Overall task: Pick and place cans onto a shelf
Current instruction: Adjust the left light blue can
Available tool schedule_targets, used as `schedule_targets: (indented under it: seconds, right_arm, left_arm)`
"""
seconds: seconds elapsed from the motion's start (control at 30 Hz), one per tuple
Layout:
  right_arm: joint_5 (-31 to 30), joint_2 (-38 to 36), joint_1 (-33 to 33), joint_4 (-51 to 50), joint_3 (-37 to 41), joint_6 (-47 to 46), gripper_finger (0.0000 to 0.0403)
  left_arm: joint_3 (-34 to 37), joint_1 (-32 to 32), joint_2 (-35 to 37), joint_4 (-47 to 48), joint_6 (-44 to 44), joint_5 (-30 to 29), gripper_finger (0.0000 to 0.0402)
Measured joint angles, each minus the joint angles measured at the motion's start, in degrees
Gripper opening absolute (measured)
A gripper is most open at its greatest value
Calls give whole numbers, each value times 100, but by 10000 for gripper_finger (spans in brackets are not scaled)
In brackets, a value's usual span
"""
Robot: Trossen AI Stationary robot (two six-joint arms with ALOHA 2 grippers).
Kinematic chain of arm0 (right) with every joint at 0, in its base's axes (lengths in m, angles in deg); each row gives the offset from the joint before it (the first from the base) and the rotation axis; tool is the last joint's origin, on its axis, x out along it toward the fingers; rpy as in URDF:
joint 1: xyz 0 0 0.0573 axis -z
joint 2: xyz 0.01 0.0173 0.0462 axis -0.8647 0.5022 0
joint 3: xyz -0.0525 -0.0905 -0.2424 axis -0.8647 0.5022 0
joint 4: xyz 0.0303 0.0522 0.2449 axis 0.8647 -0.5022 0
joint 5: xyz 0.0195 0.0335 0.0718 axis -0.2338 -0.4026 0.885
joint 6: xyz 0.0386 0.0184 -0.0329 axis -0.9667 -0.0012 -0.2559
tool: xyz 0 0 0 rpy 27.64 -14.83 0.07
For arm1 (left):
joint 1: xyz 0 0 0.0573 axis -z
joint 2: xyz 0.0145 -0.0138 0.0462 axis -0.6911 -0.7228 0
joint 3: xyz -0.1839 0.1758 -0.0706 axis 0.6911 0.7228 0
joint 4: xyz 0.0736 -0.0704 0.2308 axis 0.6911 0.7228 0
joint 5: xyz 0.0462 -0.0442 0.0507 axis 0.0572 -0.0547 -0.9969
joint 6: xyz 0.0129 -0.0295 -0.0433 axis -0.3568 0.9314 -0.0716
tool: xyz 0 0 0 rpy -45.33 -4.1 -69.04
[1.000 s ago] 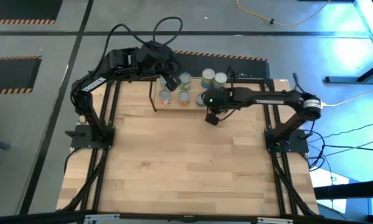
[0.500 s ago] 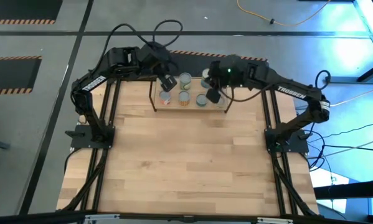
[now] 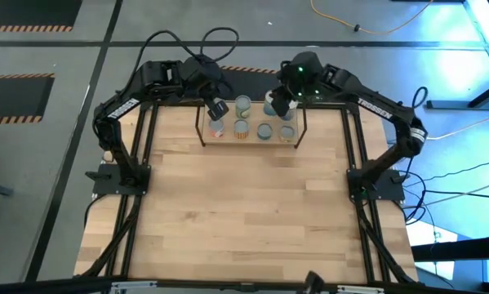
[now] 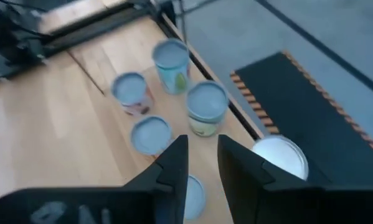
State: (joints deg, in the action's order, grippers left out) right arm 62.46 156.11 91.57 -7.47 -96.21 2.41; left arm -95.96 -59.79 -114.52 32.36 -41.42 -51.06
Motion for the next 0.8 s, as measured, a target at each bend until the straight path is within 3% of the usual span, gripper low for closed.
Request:
schedule_targets:
  seconds: [0.4, 0.57, 0.8]
  right_arm:
    - [177, 1097, 559, -187, -67, 476, 90]
    - [176, 1531, 597, -474, -439, 501, 90]
    - [29, 2094, 595, -925, -1087, 538, 90]
  left_arm:
    - [0, -372, 0, 18, 427, 55, 0]
    - [0, -556, 0, 16, 473, 397, 0]
    - [0, -700, 0, 14, 612, 435, 0]
